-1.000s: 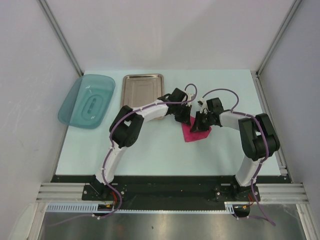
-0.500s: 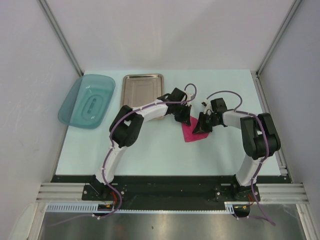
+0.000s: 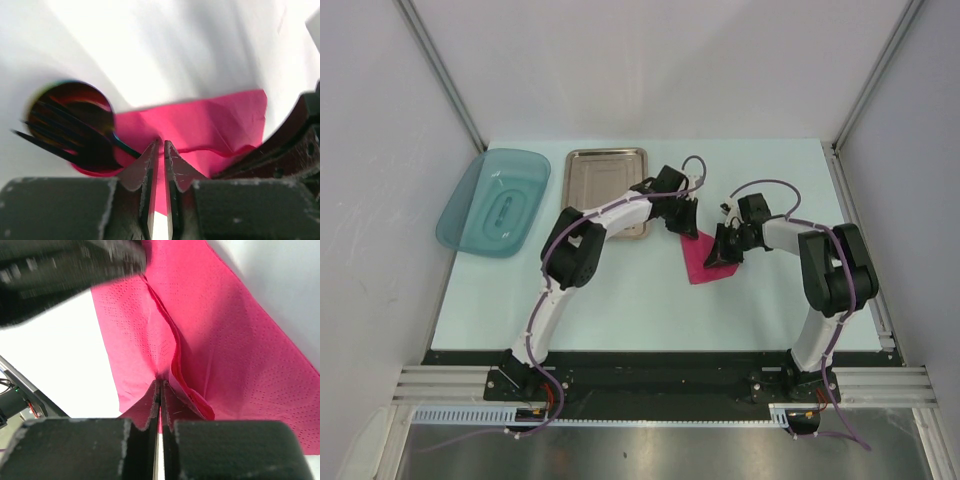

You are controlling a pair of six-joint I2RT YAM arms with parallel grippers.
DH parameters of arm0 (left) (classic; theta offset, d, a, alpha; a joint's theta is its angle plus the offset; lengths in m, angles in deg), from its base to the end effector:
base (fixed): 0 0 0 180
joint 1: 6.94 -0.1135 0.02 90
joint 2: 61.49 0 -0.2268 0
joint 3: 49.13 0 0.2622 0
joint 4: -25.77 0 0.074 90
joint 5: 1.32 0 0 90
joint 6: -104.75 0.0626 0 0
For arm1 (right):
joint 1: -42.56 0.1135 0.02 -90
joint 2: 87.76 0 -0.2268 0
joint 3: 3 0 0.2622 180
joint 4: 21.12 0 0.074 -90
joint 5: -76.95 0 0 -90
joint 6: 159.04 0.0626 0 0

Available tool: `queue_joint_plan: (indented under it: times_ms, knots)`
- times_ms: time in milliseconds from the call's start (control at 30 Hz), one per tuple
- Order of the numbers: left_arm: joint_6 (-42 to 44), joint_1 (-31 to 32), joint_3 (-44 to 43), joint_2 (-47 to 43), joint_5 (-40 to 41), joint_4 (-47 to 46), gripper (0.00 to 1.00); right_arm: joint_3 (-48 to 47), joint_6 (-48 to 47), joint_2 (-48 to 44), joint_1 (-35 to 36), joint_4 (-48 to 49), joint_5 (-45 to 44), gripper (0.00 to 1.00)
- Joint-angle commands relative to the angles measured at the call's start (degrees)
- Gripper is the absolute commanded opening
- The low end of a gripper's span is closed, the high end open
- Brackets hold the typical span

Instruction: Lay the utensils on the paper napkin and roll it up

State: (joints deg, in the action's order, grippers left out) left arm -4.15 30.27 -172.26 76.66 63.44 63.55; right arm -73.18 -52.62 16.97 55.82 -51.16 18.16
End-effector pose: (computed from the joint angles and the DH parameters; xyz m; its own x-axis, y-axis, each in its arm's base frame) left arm 0.3989 -0.3364 0.0928 -0.8439 0.2729 -0.4620 0.5063 0.6901 -0.5172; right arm 0.3316 0.1115 0.0689 -0.9600 0.0222 -0.2793 -0.1472 0.8082 0.5703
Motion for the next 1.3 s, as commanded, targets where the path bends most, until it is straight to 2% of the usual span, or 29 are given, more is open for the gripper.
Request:
queue_joint_plan:
  times_ms: [0, 133, 300, 500, 633, 833, 933, 1267]
  knots:
    - [3.16, -2.67, -3.73, 3.0, 6.25, 0.49, 0.16, 1.31, -2.1, 4.61, 2.39, -3.04, -5.89, 0.01]
    - [4.39, -3.37, -5.49, 2.83, 5.37, -0.65, 0.18, 0.96, -2.1, 4.87, 2.48, -3.13, -5.8, 0.0]
    - [7.29, -3.73, -3.39, -4.01, 3.88, -5.04, 0.2, 0.79, -1.92, 5.05, 2.48, -3.04, -5.45, 0.0]
    - [8.96, -2.24, 5.92, -12.71, 0.54, -6.89, 0.22, 0.61, -2.1, 5.05, 2.21, -3.13, -5.36, 0.0]
    - [4.49, -0.74, 14.43, -15.19, -6.03, -8.55, 0.22, 0.7, -2.01, 5.05, 1.95, -3.13, -4.84, 0.0]
    - [-4.91, 1.2, 22.44, -14.32, -13.08, -16.81, 0.21, 1.23, -1.57, 5.05, 1.51, -2.43, -3.87, 0.0]
    - [-7.73, 1.37, 23.51, -13.08, -15.02, -20.6, 0.2, 1.49, -1.48, 5.13, 1.07, -2.25, -3.34, 0.0]
    - [-7.56, 1.28, 22.19, -6.93, -11.68, -15.95, 0.1, 1.23, -1.48, 4.35, 0.54, -2.25, -2.46, 0.01]
